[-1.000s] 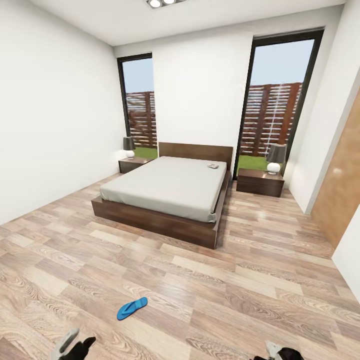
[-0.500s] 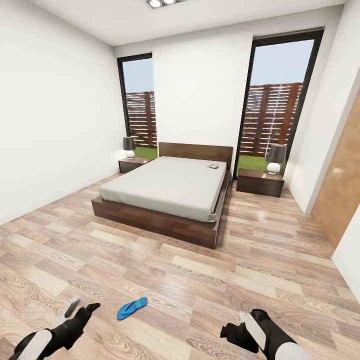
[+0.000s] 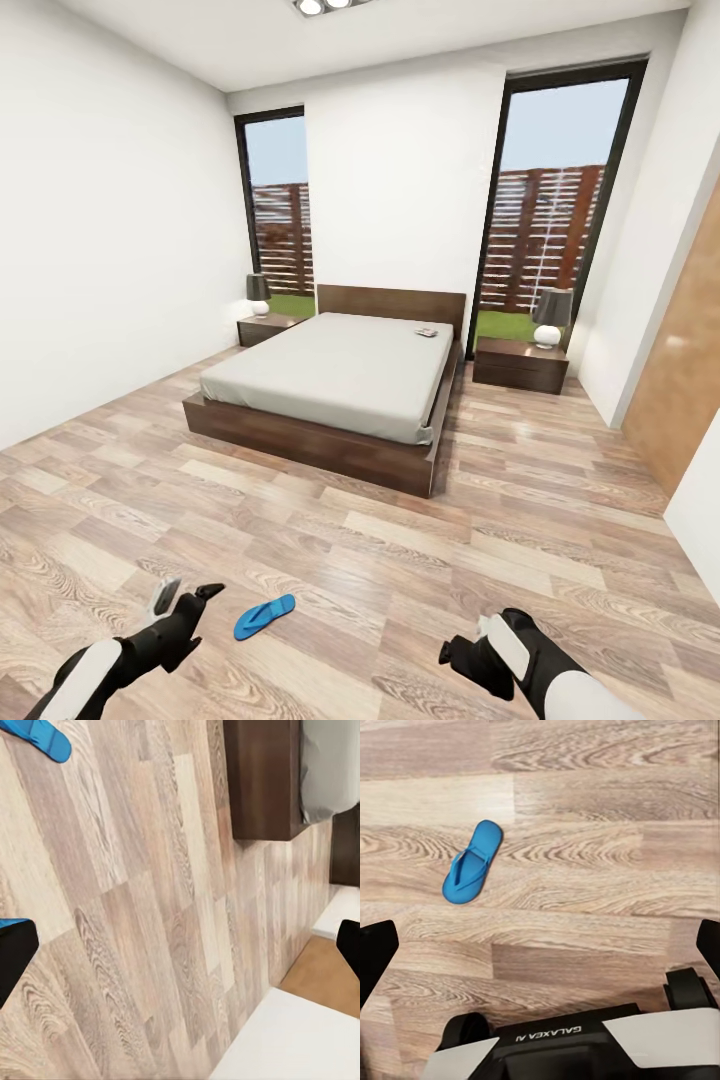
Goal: In the bedroom, move the book from the bed onto either nightstand, and place the two sandals side by side next to the bed.
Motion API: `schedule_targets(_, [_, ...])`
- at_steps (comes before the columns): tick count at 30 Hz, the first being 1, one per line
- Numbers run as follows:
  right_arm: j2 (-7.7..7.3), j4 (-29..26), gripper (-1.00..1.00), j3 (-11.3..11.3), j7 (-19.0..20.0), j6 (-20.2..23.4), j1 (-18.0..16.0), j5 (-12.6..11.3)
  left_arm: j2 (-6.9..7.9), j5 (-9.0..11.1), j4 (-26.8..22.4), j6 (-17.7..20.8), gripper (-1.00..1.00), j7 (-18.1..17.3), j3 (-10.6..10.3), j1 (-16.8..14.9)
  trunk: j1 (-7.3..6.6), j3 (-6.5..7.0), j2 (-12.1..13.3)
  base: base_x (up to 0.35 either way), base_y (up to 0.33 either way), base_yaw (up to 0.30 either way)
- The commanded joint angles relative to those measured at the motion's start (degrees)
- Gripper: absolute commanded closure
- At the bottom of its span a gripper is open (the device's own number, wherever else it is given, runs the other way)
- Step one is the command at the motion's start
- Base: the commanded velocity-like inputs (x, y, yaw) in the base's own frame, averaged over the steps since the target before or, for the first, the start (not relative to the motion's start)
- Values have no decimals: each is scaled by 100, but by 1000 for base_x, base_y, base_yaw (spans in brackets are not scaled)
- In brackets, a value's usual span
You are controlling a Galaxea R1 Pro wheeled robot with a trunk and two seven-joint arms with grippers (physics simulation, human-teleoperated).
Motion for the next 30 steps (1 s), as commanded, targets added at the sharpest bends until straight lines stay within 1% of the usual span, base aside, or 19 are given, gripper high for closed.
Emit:
schedule_targets(1, [4, -12, -100, -9, -80, 14, -3, -80, -13, 48, -46, 40, -100, 100, 5, -5, 0, -6, -4, 0, 0, 0])
schedule_targets(3, [7, -12, -100, -7, -100, 8, -4, -95, -19, 67, -73, 50, -100, 189, 1, -3, 0, -6, -4, 0, 0, 0])
schedule_targets(4, [11, -12, -100, -1, -128, -12, -5, -123, -26, 100, -111, 115, -100, 322, -4, -5, 0, -6, -4, 0, 0, 0])
schedule_targets(5, [11, -12, -100, 0, -131, -15, -5, -127, -27, 102, -114, 141, -100, 337, -8, -5, 0, -6, -4, 0, 0, 0])
schedule_targets(9, [18, -12, -100, 10, -139, -21, -6, -123, -33, 97, -113, 283, -100, 378, -18, -6, 88, -78, -164, 0, 0, 0])
schedule_targets(14, [21, -12, -100, 29, -143, -23, -6, -100, -48, 85, -29, 356, -100, 395, -22, -8, 197, -168, -364, 0, 0, 0])
schedule_targets(17, [21, -15, -100, 44, -143, -23, -6, -86, -53, 91, 186, 369, -100, 397, -3, -8, 263, -222, -485, 0, 0, 0])
schedule_targets(19, [21, -17, -100, 51, -143, -23, -6, -81, -55, 98, 234, 369, -100, 397, 0, -8, 307, -258, -565, 0, 0, 0])
schedule_targets(26, [21, -16, -100, 64, -159, -17, -10, -90, -55, 111, 299, 411, -100, 358, -17, -8, 461, -383, -846, 0, 0, 0])
schedule_targets(30, [26, -14, -100, 66, -255, -11, -13, -73, -52, 103, 306, 541, -100, 350, -26, -9, 549, -455, -1006, 0, 0, 0])
